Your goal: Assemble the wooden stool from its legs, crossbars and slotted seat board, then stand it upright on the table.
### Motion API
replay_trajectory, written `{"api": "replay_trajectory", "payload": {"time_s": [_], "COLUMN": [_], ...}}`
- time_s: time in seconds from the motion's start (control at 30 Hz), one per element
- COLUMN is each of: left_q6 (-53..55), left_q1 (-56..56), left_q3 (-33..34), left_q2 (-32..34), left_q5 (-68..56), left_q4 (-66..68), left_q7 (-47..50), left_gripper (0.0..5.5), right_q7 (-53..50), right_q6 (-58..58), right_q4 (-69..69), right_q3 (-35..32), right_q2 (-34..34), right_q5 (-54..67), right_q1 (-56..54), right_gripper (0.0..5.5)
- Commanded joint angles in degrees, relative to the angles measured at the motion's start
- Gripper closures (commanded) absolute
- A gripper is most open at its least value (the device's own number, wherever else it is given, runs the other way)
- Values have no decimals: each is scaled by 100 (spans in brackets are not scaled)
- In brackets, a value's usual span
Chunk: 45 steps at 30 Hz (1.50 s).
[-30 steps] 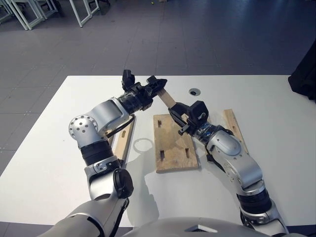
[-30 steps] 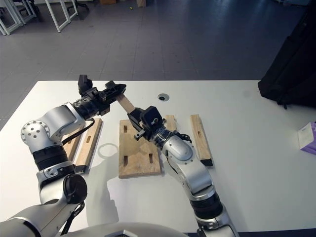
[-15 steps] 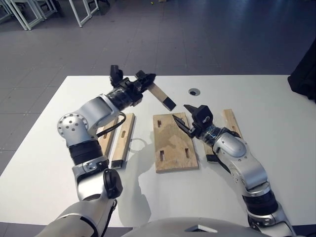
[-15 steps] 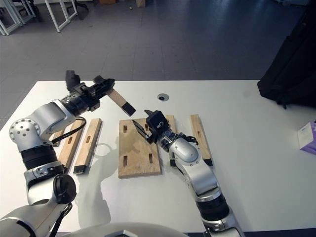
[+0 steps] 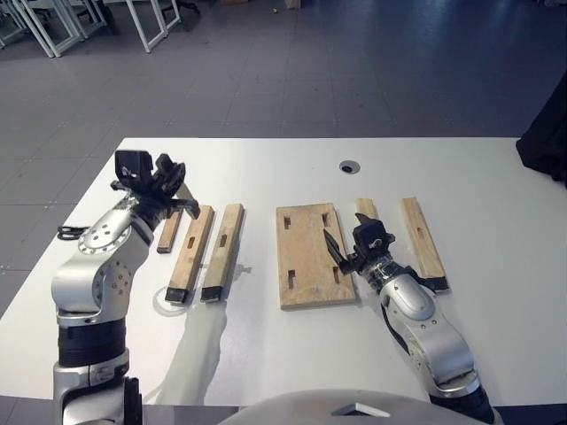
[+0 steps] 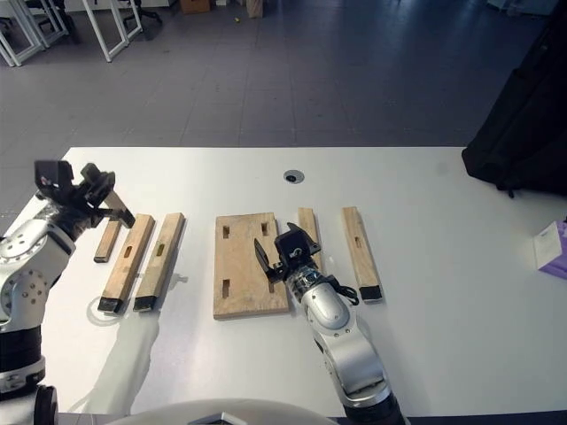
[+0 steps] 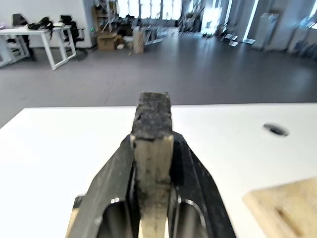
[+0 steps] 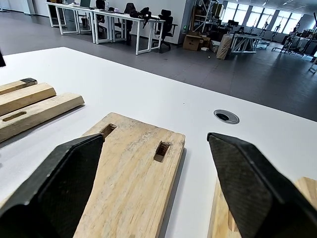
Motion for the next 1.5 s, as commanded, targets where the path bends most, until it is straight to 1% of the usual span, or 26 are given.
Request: {"api": "replay_trajectory", "payload": {"time_s": [0.03,0.33,0.53,0.67,0.87,1.0,1.1,1.17,1.27,1.43,1.5], "left_q6": [-8,-252,-490,-600,-779,-916,-1051,-1127,-986,-771,-764], "left_q1": [299,470,728,630,446,422,773,1140,1447,1277,1214], "left_q3": [186,441,469,501,284,253,153,-119,-281,-198,-90], "left_q2": [-129,-442,-717,-766,-1045,-1045,-1167,-1287,-1498,-1624,-1648], "left_q5": [69,325,522,612,785,936,1095,1330,1542,1424,1327], "left_q4": [200,575,594,719,1127,1228,1308,1387,1595,1508,1190], "left_q7": [-208,-231,-200,-199,-202,-237,-250,-232,33,213,302], "left_gripper": [507,507,507,507,507,507,507,507,507,507,507], "right_q7": [-38,33,158,201,218,263,293,308,330,335,333], "right_q6": [89,111,182,203,226,262,301,319,357,408,406], "right_q4": [-91,-104,-145,-150,-120,-150,-173,-191,-219,-245,-241], "right_q3": [19,37,-40,-37,-47,-43,-70,-64,-69,-140,-138], "right_q2": [68,10,-70,-68,-36,-65,-85,-91,-87,-76,-71], "right_q5": [-66,-89,-61,-69,-71,-64,-66,-66,-62,-48,-50], "right_q1": [9,0,-65,-80,-134,-136,-143,-143,-169,-217,-225], "right_gripper": [168,168,168,168,168,168,168,168,168,168,168]}}
